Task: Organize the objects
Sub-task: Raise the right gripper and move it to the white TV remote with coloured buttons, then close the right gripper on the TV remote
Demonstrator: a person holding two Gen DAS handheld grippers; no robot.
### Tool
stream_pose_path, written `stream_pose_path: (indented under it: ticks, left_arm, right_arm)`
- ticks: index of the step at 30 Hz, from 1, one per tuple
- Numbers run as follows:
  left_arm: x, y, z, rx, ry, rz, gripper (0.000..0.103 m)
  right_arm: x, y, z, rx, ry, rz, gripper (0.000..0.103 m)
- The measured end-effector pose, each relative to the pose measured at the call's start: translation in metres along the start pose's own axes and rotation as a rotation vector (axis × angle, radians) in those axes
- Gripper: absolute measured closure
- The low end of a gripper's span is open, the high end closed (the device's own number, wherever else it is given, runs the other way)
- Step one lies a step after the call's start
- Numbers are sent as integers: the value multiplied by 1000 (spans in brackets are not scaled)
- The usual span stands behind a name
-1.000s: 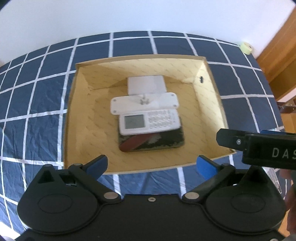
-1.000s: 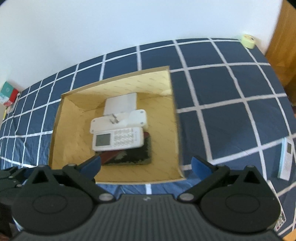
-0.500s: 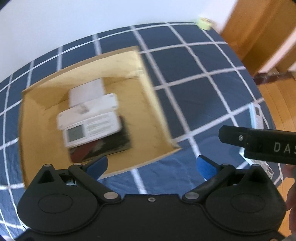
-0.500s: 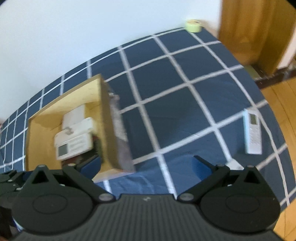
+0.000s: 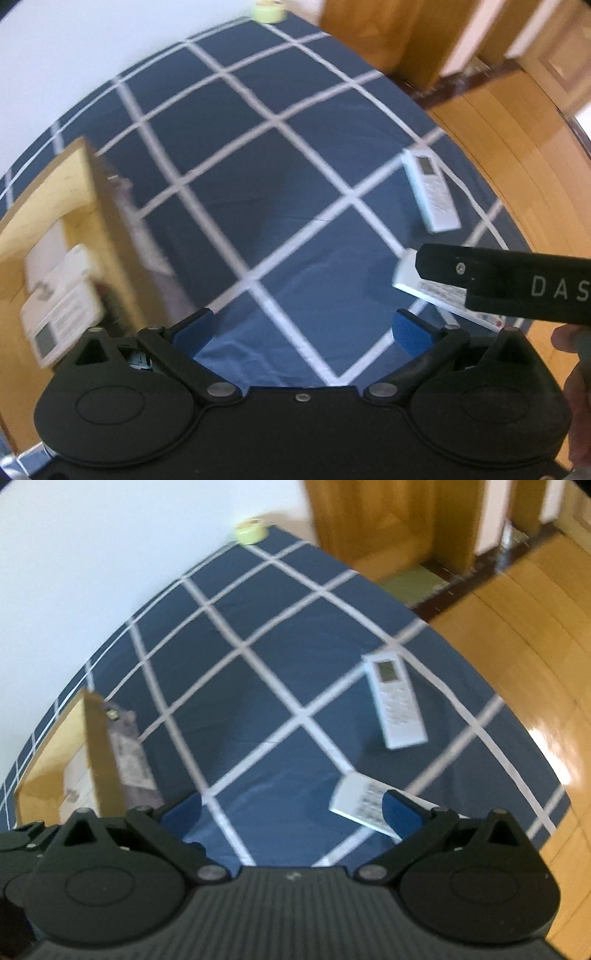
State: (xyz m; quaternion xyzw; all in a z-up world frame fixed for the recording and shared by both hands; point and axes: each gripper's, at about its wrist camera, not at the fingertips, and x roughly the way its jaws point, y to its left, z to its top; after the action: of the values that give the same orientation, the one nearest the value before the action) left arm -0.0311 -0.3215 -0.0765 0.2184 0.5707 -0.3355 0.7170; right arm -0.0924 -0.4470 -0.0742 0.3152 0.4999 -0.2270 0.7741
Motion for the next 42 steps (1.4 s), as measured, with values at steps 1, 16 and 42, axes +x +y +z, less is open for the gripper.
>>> stream_pose_path:
  ticks: [1, 16, 42]
  left_arm:
    - [5, -8, 2, 23, 9, -8, 0]
    - [78, -87, 21, 257, 146, -55, 0]
    - [142, -132, 26, 375, 242, -120, 0]
  right_arm:
    - [1, -9, -1, 22, 0, -4, 0]
    - [39, -115, -27, 317, 48, -48, 0]
    - [90, -166, -39, 455, 133, -38, 3]
